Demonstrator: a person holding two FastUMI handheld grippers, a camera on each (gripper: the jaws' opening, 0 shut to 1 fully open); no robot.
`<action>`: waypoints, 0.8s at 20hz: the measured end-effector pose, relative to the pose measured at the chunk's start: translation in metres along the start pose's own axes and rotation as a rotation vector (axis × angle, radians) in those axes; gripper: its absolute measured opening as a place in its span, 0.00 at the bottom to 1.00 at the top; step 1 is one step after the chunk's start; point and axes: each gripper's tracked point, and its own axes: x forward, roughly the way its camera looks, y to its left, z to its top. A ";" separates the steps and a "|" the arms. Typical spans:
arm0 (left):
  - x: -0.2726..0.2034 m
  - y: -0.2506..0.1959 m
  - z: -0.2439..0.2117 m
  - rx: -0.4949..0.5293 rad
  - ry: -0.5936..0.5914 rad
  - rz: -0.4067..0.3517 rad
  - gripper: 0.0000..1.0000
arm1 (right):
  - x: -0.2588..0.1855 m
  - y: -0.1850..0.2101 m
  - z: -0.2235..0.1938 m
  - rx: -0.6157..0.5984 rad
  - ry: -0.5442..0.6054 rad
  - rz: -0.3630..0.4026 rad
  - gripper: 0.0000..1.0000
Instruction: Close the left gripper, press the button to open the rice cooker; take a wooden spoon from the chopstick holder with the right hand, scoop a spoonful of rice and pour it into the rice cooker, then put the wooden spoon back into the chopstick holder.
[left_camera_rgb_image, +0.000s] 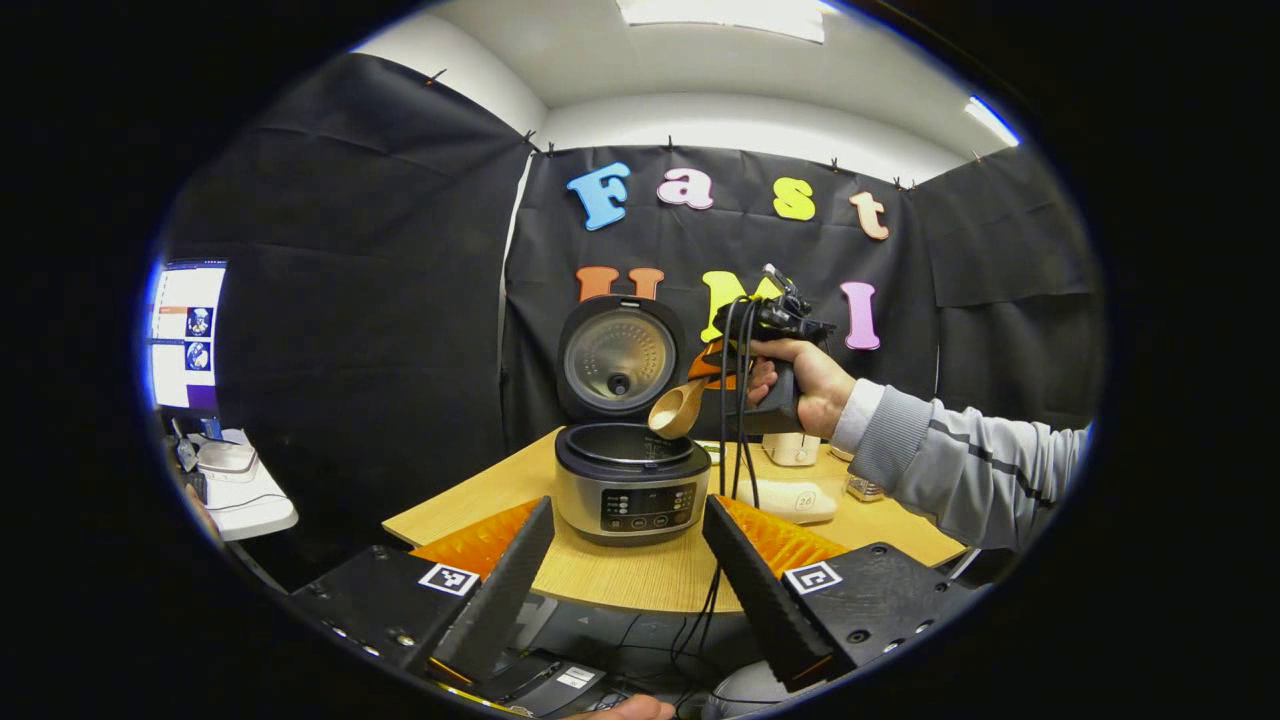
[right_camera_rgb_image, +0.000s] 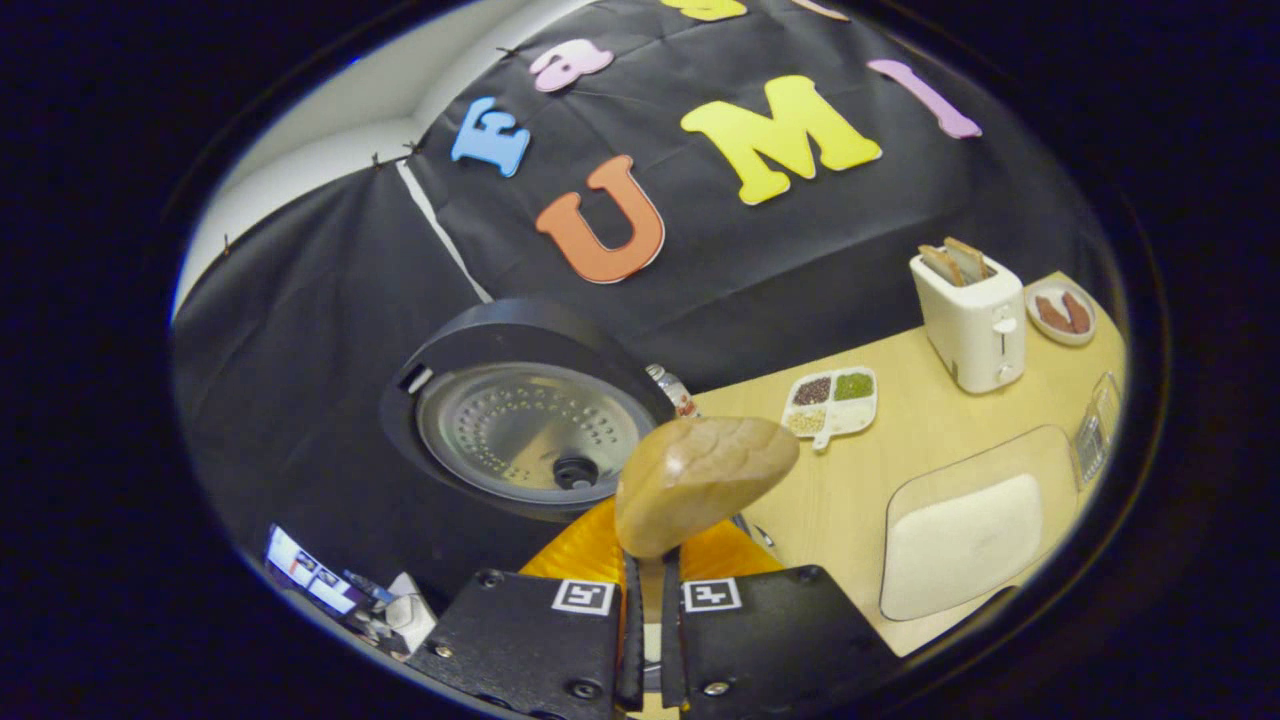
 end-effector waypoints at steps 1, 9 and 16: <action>-0.002 0.003 -0.001 -0.005 0.000 0.003 0.95 | 0.004 0.002 -0.002 -0.036 -0.006 -0.018 0.12; -0.007 0.010 -0.001 -0.012 -0.004 0.008 0.95 | 0.009 0.009 -0.004 -0.273 -0.053 -0.096 0.12; -0.006 0.004 -0.002 -0.001 0.002 -0.006 0.94 | -0.001 0.027 -0.005 -0.578 -0.088 -0.117 0.12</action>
